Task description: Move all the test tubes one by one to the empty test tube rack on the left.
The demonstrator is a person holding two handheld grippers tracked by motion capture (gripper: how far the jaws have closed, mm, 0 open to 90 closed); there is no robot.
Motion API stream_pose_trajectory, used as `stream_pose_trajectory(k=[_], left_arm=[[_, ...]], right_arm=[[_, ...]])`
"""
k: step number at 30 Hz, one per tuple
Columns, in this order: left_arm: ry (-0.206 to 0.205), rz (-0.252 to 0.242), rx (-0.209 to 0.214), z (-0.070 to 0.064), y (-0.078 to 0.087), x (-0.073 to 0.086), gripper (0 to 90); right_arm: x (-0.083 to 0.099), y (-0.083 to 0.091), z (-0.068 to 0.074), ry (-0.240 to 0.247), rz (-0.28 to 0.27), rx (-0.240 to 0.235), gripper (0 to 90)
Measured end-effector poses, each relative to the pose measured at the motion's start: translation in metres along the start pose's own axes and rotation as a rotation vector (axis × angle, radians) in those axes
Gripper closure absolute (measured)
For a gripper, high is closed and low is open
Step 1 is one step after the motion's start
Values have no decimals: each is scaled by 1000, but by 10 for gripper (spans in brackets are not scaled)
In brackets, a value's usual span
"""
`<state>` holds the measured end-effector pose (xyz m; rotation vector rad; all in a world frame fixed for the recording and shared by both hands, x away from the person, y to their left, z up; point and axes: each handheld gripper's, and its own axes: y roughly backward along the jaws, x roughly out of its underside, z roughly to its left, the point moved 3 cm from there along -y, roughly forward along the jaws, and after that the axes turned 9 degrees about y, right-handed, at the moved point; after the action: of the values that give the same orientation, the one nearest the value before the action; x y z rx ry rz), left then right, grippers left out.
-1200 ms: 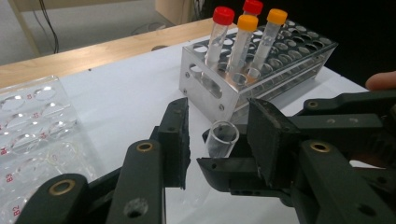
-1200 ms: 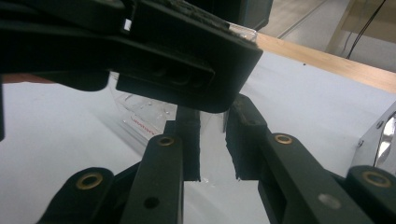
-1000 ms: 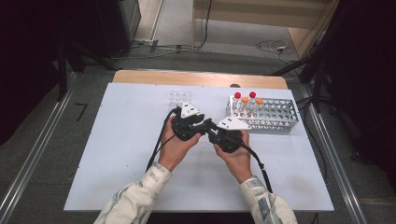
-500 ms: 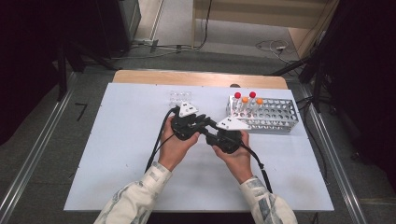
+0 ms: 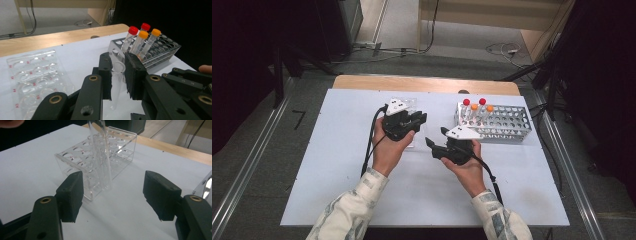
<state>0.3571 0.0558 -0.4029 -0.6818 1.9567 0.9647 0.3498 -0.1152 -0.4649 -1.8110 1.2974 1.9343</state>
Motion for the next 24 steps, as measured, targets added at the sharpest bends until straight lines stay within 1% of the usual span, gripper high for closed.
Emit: stream_pose_trajectory(k=[11, 17, 21, 24], left_arm=[[23, -33, -30, 13, 12, -9, 773], [28, -43, -48, 20, 18, -12, 773], [28, -41, -70, 25, 20, -12, 773], [13, -42, -90, 27, 21, -12, 773]], right_arm=[[0, 3, -4, -5, 1, 11, 310], [0, 3, -5, -13, 1, 13, 310], [0, 3, -5, -16, 5, 11, 311], [1, 4, -6, -14, 4, 11, 311]])
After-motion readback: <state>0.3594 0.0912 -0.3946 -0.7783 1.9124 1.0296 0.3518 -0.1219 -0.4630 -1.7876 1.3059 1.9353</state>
